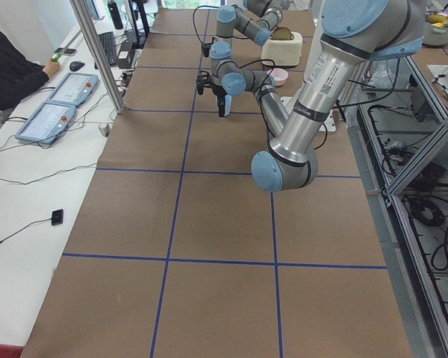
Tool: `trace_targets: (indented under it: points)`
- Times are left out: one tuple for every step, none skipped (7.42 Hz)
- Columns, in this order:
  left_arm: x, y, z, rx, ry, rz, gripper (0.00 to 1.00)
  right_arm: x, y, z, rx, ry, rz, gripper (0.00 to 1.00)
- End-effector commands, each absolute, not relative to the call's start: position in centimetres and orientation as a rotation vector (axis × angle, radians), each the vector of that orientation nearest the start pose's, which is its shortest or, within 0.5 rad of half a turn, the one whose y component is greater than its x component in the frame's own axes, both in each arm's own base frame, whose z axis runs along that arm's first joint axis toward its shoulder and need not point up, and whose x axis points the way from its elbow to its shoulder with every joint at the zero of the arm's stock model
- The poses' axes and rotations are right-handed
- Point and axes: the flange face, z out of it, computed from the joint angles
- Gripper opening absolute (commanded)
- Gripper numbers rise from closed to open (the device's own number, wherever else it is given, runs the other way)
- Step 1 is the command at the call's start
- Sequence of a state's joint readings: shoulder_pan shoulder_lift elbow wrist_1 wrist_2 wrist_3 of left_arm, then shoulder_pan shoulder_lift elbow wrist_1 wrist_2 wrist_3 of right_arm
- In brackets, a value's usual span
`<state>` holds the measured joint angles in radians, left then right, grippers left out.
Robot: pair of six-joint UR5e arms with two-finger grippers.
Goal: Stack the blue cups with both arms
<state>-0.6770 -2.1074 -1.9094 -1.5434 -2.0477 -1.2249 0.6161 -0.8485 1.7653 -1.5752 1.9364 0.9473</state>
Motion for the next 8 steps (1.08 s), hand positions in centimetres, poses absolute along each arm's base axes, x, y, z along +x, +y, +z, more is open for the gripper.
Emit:
trace_targets:
  points:
    - [36.5, -45.4, 23.2, 0.05, 0.922, -0.063, 0.99, -41.3, -50.9, 18.3, 0.273, -0.884, -0.067, 1.0]
    - [33.3, -47.3, 24.1, 0.058, 0.912, -0.037, 0.99, -36.6, -53.0, 21.7, 0.272, -0.851, 0.003, 1.0]
    - [30.5, -48.9, 24.9, 0.086, 0.904, -0.004, 0.99, -32.5, -53.2, 24.4, 0.281, -0.831, -0.025, 1.0]
    - [28.4, -49.5, 27.1, 0.097, 0.892, 0.045, 0.99, -28.7, -54.3, 27.0, 0.26, -0.823, -0.03, 1.0]
    - [25.7, -50.4, 29.4, 0.119, 0.878, 0.108, 0.99, -25.5, -54.6, 30.5, 0.199, -0.819, 0.009, 1.0]
    - [23.3, -51.1, 31.6, 0.13, 0.868, 0.151, 0.99, -22.8, -54.7, 33.5, 0.194, -0.788, 0.003, 1.0]
    - [20.2, -51.9, 33.8, 0.147, 0.856, 0.181, 0.99, -19.8, -54.1, 37.0, 0.199, -0.748, -0.042, 1.0]
    - [16.6, -52.7, 36.8, 0.155, 0.846, 0.206, 0.99, -15.5, -54.1, 39.9, 0.209, -0.728, -0.08, 1.0]
